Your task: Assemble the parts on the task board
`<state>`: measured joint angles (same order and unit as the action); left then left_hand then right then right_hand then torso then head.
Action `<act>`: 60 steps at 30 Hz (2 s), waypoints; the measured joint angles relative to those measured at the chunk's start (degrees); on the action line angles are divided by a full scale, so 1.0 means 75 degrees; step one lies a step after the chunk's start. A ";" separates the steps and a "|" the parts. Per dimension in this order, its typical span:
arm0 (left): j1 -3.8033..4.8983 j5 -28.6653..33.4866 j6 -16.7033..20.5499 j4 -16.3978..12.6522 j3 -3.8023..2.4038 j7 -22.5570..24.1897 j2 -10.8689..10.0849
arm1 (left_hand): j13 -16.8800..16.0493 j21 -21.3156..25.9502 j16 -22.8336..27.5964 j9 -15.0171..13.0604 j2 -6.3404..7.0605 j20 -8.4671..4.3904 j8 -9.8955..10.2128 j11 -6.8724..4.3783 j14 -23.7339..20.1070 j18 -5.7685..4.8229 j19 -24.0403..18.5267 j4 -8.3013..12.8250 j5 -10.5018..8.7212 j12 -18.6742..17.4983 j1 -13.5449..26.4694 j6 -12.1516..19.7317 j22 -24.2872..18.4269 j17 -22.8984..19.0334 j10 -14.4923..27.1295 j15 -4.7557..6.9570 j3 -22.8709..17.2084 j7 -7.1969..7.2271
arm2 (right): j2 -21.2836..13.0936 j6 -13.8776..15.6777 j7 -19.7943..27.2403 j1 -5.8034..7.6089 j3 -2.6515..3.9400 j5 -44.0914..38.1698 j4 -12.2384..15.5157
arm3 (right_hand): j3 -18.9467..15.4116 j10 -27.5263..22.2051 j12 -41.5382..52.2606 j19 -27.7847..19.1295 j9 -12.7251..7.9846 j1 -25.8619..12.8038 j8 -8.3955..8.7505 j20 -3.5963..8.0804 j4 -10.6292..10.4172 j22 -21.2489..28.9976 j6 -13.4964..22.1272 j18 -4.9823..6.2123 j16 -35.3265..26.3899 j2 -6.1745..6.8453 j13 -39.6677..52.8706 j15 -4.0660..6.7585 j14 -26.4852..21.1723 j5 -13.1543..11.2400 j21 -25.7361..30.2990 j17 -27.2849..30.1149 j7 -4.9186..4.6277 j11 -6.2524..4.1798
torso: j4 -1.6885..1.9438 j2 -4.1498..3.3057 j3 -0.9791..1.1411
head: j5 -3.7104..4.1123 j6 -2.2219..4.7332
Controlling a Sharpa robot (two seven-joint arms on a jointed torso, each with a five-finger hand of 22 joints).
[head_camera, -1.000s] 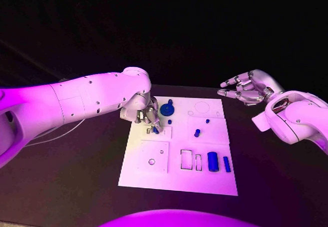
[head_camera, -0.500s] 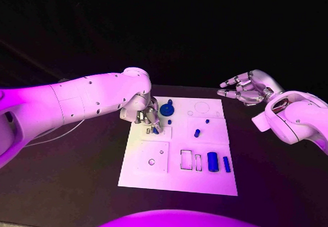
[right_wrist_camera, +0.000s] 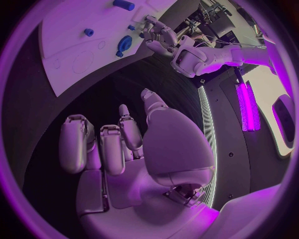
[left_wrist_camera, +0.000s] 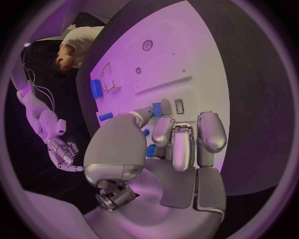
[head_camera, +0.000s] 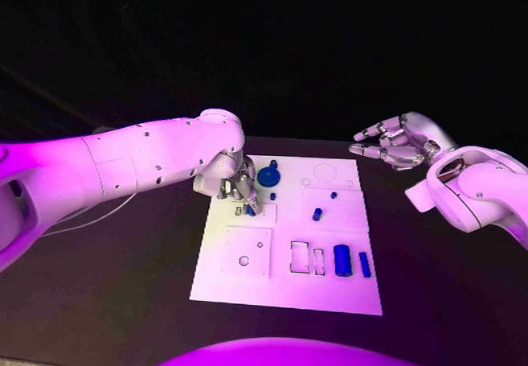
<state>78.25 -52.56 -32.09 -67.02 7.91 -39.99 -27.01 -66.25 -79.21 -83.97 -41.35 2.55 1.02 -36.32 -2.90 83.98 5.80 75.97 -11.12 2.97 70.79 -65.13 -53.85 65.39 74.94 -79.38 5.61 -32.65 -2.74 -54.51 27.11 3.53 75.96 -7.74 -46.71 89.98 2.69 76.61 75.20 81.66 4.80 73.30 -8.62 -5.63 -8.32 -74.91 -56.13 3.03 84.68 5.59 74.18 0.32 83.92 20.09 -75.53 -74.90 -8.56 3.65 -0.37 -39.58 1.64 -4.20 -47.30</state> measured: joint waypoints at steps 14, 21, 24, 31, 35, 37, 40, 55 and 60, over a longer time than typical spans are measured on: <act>-0.0014 -0.0158 0.0005 0.0008 -0.0006 0.0010 0.0031 | 0.0032 0.0000 0.0000 -0.0095 0.0026 -0.0027 0.0019 0.0002 0.0000 0.0000 0.0028 0.0169 -0.0003 0.0000 0.0227 -0.0056 0.0000 -0.0001 0.0000 0.0000 0.0020 0.0002 | -0.0012 0.0003 0.0005 0.0000 0.0000 -0.0001 0.0020 | 0.0000 0.0000 0.0000 0.0000 -0.0001 0.0000 -0.0031 0.0000 0.0000 0.0001 0.0000 0.0000 0.0000 0.0000 -0.0007 0.0000 0.0000 0.0000 0.0028 0.0000 0.0000 0.0000 | 0.0000 0.0005 0.0004 | 0.0023 -0.0016; -0.0018 -0.0176 0.0003 0.0022 -0.0006 0.0013 0.0037 | 0.0038 0.0000 0.0000 -0.0152 0.0086 -0.0027 0.0090 0.0001 -0.0001 -0.0001 0.0027 0.0204 -0.0004 0.0000 0.0348 -0.0136 0.0010 -0.0002 -0.0001 0.0001 0.0137 0.0080 | -0.0012 0.0004 0.0007 0.0000 0.0000 -0.0002 0.0022 | 0.0000 0.0000 0.0000 0.0000 -0.0001 0.0000 -0.0031 0.0000 0.0000 -0.0005 0.0000 0.0000 0.0000 0.0000 -0.0007 0.0000 0.0000 0.0000 0.0028 0.0000 0.0000 0.0000 | 0.0001 0.0008 0.0004 | 0.0023 -0.0017; -0.0021 -0.0182 -0.0001 0.0031 -0.0002 0.0012 0.0037 | 0.0039 0.0000 0.0000 -0.0170 0.0117 -0.0027 0.0104 -0.0007 -0.0001 0.0000 0.0027 0.0091 -0.0002 0.0000 0.0459 -0.0247 0.0010 -0.0002 -0.0008 0.0001 0.0314 0.0137 | -0.0012 0.0004 0.0007 0.0000 0.0000 -0.0003 0.0022 | 0.0000 0.0000 0.0000 0.0000 -0.0001 0.0000 -0.0031 0.0000 0.0000 -0.0005 0.0000 0.0000 0.0000 0.0000 -0.0007 0.0000 0.0000 0.0000 0.0028 -0.0001 0.0000 0.0000 | 0.0004 0.0008 0.0004 | 0.0023 -0.0017; -0.0028 -0.0193 -0.0004 0.0050 0.0001 0.0008 0.0038 | 0.0038 0.0000 0.0000 -0.0190 0.0136 -0.0027 0.0147 -0.0008 -0.0001 -0.0001 0.0027 -0.0035 0.0000 0.0000 0.0558 -0.0401 0.0017 -0.0003 -0.0007 0.0001 0.0520 0.0285 | -0.0012 0.0005 0.0009 0.0000 0.0000 -0.0004 0.0022 | 0.0001 0.0000 0.0000 0.0000 -0.0002 0.0000 -0.0031 0.0000 0.0001 -0.0004 0.0000 0.0000 0.0000 0.0000 -0.0007 0.0000 0.0000 0.0000 0.0028 -0.0006 0.0000 0.0000 | 0.0005 0.0007 0.0004 | 0.0029 -0.0017; -0.0029 -0.0198 -0.0004 0.0060 0.0002 0.0007 0.0042 | 0.0038 0.0000 0.0000 -0.0201 0.0143 -0.0027 0.0189 -0.0008 -0.0001 -0.0001 0.0027 -0.0103 0.0001 0.0000 0.0617 -0.0413 0.0017 -0.0003 -0.0006 0.0001 0.0587 0.0297 | -0.0012 0.0005 0.0010 0.0000 0.0000 -0.0004 0.0022 | 0.0001 0.0000 0.0000 0.0000 -0.0002 0.0000 -0.0030 0.0000 0.0001 -0.0004 0.0000 0.0000 0.0000 0.0000 -0.0007 0.0000 0.0000 0.0000 0.0028 -0.0006 0.0000 0.0000 | 0.0005 0.0008 0.0004 | 0.0030 -0.0017; -0.0031 -0.0200 -0.0004 0.0065 0.0003 0.0006 0.0044 | 0.0038 0.0000 0.0000 -0.0210 0.0144 -0.0027 0.0189 -0.0008 -0.0001 0.0000 0.0027 -0.0119 0.0001 0.0000 0.0628 -0.0426 0.0017 -0.0003 -0.0006 0.0001 0.0644 0.0310 | -0.0012 0.0005 0.0010 0.0000 0.0000 -0.0004 0.0022 | 0.0001 0.0000 0.0000 0.0000 -0.0002 0.0000 -0.0030 0.0000 0.0000 -0.0004 0.0000 0.0000 -0.0026 0.0000 -0.0006 0.0000 0.0000 0.0000 0.0028 -0.0006 0.0000 0.0000 | 0.0005 0.0008 0.0005 | 0.0031 -0.0017; -0.0032 -0.0201 -0.0004 0.0071 0.0003 0.0006 0.0046 | 0.0036 0.0000 0.0000 -0.0219 0.0144 -0.0027 0.0190 -0.0007 -0.0001 0.0000 0.0027 -0.0161 0.0001 0.0000 0.0628 -0.0451 0.0017 -0.0003 -0.0006 0.0002 0.0688 0.0286 | -0.0012 0.0005 0.0010 0.0000 0.0000 -0.0005 0.0022 | 0.0001 0.0000 0.0000 0.0000 -0.0002 0.0000 -0.0030 0.0000 0.0001 -0.0003 0.0000 0.0000 -0.0030 0.0000 -0.0007 0.0000 0.0000 0.0000 0.0028 -0.0005 0.0000 0.0000 | 0.0005 0.0007 0.0004 | 0.0031 -0.0017; -0.0035 -0.0205 0.0001 0.0102 0.0005 0.0006 0.0049 | 0.0008 0.0000 0.0000 -0.0279 0.0187 -0.0027 0.0247 -0.0006 -0.0001 0.0000 0.0027 -0.0375 0.0002 0.0000 0.0810 -0.0505 0.0021 -0.0004 -0.0005 0.0001 0.1031 0.0287 | -0.0021 0.0005 0.0010 0.0000 0.0001 -0.0006 0.0023 | -0.0014 0.0000 0.0000 -0.0019 -0.0003 -0.0001 -0.0030 0.0019 -0.0014 -0.0002 0.0000 0.0000 -0.0030 -0.0001 -0.0017 0.0000 0.0000 0.0000 0.0058 -0.0004 0.0000 0.0000 | 0.0004 0.0006 0.0000 | 0.0040 -0.0005; -0.0035 -0.0212 -0.0003 0.0094 0.0005 0.0006 0.0035 | 0.0003 0.0000 0.0000 -0.0312 0.0276 -0.0027 0.0280 -0.0006 -0.0001 0.0000 0.0027 -0.0511 0.0002 0.0000 0.0903 -0.0505 0.0033 -0.0004 -0.0005 0.0001 0.1274 0.0287 | -0.0026 0.0005 0.0010 0.0000 0.0001 -0.0006 0.0024 | -0.0031 0.0000 0.0000 -0.0028 -0.0003 -0.0030 -0.0030 0.0028 -0.0031 -0.0002 0.0000 0.0000 -0.0030 -0.0030 -0.0024 0.0000 0.0000 0.0000 0.0059 -0.0004 0.0000 0.0000 | 0.0003 0.0006 0.0000 | 0.0040 -0.0006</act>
<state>77.99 -54.15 -32.11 -66.32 7.95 -39.95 -26.75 -66.23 -79.21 -83.98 -43.69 4.62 0.82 -34.22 -2.94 83.98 5.80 76.18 -14.95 2.98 70.79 -58.36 -57.64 65.64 74.91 -79.41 5.62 -23.10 -0.59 -54.71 27.14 3.61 75.96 -7.74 -46.76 90.16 2.45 76.62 75.20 81.45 4.78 73.08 -8.85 -5.42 -8.56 -74.92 -56.13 3.03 84.45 5.36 74.00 0.32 83.92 20.09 -75.09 -74.93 -8.56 3.65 -0.35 -39.53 1.64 -3.90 -47.34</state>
